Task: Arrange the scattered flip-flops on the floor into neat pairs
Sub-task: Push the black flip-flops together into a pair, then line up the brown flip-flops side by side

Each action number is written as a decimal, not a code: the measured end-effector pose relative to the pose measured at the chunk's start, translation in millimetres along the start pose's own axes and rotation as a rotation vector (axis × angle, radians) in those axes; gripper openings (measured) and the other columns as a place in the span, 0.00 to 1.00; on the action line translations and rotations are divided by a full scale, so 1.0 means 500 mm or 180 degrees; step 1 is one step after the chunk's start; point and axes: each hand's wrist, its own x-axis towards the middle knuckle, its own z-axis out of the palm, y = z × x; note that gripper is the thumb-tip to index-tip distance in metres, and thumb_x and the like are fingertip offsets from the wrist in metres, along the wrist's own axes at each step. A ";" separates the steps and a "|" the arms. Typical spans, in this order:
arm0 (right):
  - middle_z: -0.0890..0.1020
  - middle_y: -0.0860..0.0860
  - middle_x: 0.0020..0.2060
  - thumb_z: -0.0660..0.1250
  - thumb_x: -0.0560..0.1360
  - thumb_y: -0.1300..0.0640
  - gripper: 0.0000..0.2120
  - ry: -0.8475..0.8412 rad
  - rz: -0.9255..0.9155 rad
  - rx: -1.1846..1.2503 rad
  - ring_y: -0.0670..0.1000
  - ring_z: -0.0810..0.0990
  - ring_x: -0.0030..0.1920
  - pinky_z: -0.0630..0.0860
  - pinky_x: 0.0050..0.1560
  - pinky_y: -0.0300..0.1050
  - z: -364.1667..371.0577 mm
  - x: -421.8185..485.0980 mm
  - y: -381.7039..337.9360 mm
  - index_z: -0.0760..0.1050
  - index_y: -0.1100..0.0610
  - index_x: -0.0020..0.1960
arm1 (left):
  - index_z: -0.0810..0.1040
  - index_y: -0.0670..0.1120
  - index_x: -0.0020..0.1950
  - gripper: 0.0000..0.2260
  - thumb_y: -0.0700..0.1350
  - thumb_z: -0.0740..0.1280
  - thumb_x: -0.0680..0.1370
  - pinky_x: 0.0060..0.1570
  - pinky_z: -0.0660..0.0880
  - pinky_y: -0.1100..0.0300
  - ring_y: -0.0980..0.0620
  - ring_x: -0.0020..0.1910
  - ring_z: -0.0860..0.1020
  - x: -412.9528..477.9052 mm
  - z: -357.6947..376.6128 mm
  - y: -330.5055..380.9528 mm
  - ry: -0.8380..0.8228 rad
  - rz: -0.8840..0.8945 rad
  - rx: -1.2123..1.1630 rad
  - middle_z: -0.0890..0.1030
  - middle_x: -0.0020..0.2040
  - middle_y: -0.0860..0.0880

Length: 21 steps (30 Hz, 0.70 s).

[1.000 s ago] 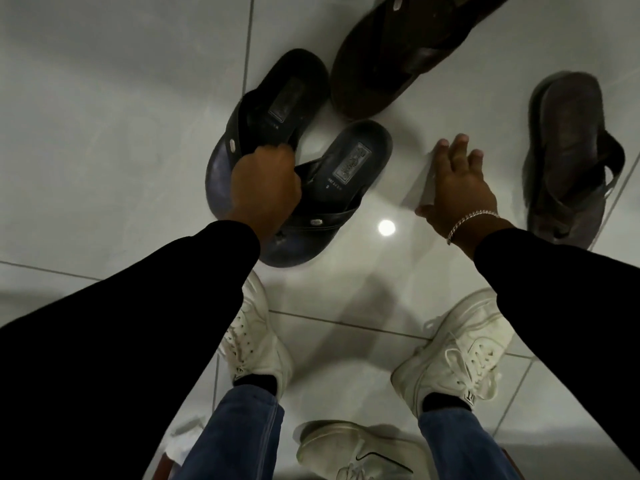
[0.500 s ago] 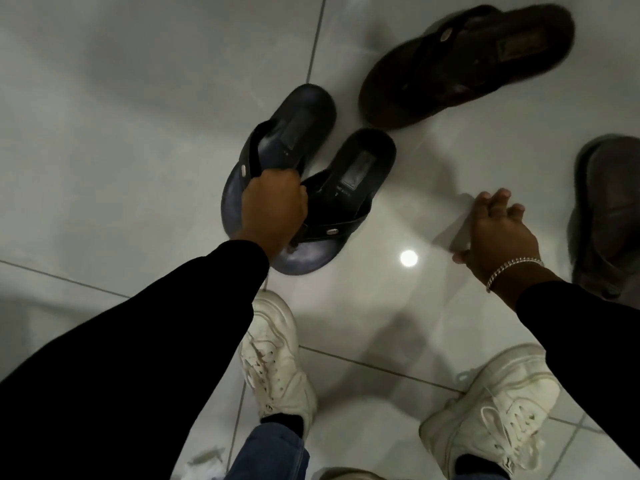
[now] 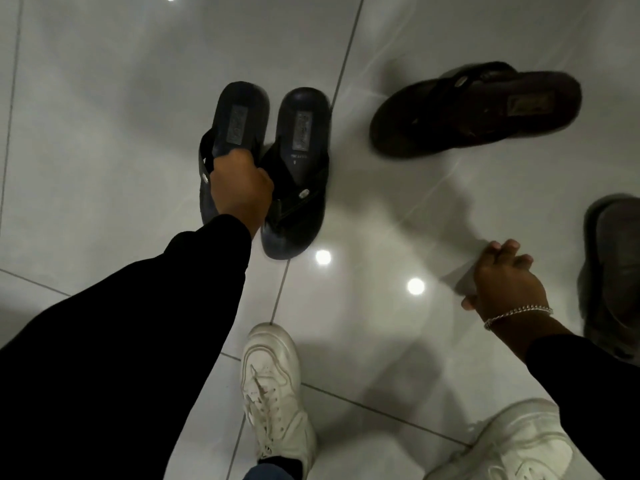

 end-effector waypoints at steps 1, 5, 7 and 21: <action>0.60 0.73 0.71 0.77 0.67 0.47 0.52 -0.0011 0.0000 -0.0017 0.73 0.67 0.68 0.79 0.55 0.58 -0.001 0.000 -0.001 0.51 0.71 0.75 | 0.78 0.35 0.51 0.09 0.35 0.61 0.75 0.53 0.81 0.44 0.35 0.47 0.81 0.006 -0.002 0.001 0.0027 -0.0022 -0.0063 0.82 0.48 0.34; 0.61 0.72 0.71 0.77 0.66 0.46 0.53 -0.0036 0.0020 -0.0099 0.72 0.68 0.67 0.80 0.53 0.57 0.001 0.000 -0.002 0.51 0.71 0.75 | 0.77 0.36 0.58 0.13 0.33 0.61 0.74 0.58 0.79 0.43 0.35 0.53 0.80 0.031 -0.013 0.008 0.0185 -0.0075 -0.0172 0.81 0.54 0.34; 0.61 0.72 0.71 0.77 0.66 0.46 0.53 -0.0031 0.0007 -0.0121 0.72 0.69 0.67 0.80 0.52 0.57 0.004 0.002 -0.002 0.51 0.71 0.75 | 0.77 0.36 0.58 0.14 0.33 0.62 0.73 0.58 0.78 0.42 0.33 0.54 0.79 0.041 -0.019 0.011 0.0261 -0.0081 -0.0133 0.80 0.55 0.33; 0.60 0.71 0.72 0.78 0.66 0.50 0.51 0.0083 -0.0006 0.0143 0.72 0.67 0.68 0.79 0.56 0.59 0.004 -0.005 0.009 0.51 0.70 0.75 | 0.76 0.39 0.57 0.14 0.43 0.59 0.75 0.59 0.76 0.45 0.38 0.56 0.77 0.018 0.005 0.066 0.0165 0.0676 0.0463 0.80 0.56 0.37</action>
